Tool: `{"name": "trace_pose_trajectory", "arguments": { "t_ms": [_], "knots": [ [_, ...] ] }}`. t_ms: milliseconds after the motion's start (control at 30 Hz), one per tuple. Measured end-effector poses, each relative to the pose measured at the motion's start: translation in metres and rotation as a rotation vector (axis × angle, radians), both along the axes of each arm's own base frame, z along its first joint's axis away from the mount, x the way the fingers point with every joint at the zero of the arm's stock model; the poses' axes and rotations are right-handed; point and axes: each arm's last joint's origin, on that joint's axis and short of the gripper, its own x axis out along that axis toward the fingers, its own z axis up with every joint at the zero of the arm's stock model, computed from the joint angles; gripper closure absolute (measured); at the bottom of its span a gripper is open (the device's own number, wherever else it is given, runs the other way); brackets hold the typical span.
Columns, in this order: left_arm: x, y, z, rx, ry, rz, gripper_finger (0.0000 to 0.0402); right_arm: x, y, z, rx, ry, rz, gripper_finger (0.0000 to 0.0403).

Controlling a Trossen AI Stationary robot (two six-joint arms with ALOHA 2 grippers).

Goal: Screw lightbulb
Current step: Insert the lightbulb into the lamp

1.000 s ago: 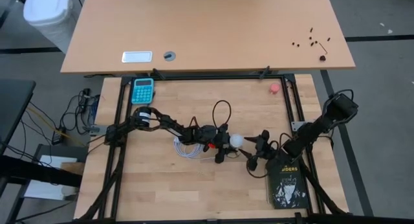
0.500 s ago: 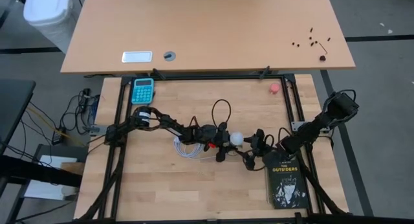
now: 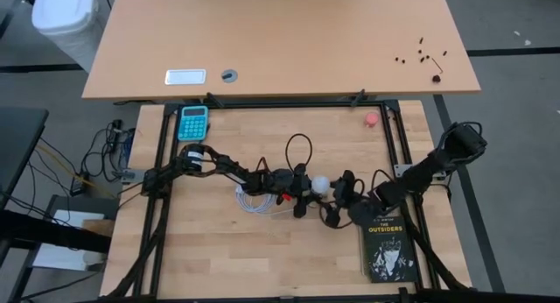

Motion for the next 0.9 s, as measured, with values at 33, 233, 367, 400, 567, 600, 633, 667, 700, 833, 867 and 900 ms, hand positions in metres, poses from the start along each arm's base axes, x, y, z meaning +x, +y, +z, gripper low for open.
{"name": "trace_pose_trajectory", "arguments": {
  "t_ms": [33, 233, 367, 400, 567, 600, 633, 667, 700, 833, 867, 900],
  "knots": [
    [0.000, -0.001, 0.000, 0.001, 0.000, -0.001, 0.0208, 0.001, -0.002, 0.000, 0.001, 0.011, 0.009, 0.0094],
    [0.000, -0.002, 0.000, -0.001, 0.001, -0.022, 0.0208, 0.006, -0.010, -0.001, -0.030, 0.051, 0.041, 0.0094],
    [0.000, -0.003, 0.000, -0.004, 0.001, -0.037, 0.0208, 0.005, -0.009, 0.000, -0.029, 0.059, 0.065, 0.0094],
    [0.000, -0.003, 0.000, -0.004, 0.002, -0.038, 0.0208, 0.005, -0.009, 0.000, -0.010, 0.057, 0.068, 0.0094],
    [0.000, -0.003, 0.000, -0.004, 0.003, -0.039, 0.0208, 0.001, -0.006, -0.005, 0.078, 0.085, 0.062, 0.0094],
    [0.000, -0.003, -0.001, -0.004, 0.003, -0.039, 0.0208, -0.001, -0.004, -0.006, 0.086, 0.085, 0.067, 0.0094],
    [0.000, -0.003, -0.001, -0.005, 0.006, -0.041, 0.0208, -0.001, -0.002, -0.006, 0.092, 0.083, 0.073, 0.0094],
    [0.000, -0.003, -0.001, -0.006, 0.009, -0.044, 0.0208, -0.002, 0.000, -0.005, 0.094, 0.079, 0.076, 0.0094],
    [-0.001, -0.004, -0.001, -0.006, 0.011, -0.045, 0.0208, -0.003, 0.002, -0.005, 0.094, 0.072, 0.074, 0.0094],
    [-0.001, -0.004, -0.001, -0.006, 0.012, -0.046, 0.0208, -0.005, 0.005, -0.005, 0.078, 0.054, 0.053, 0.0094],
    [-0.001, -0.004, -0.001, -0.006, 0.012, -0.046, 0.0208, -0.005, 0.005, -0.004, 0.079, 0.049, 0.054, 0.0094],
    [-0.001, -0.004, -0.001, -0.007, 0.012, -0.046, 0.0208, -0.004, 0.006, -0.003, 0.079, 0.047, 0.053, 0.0094]
  ]
}}
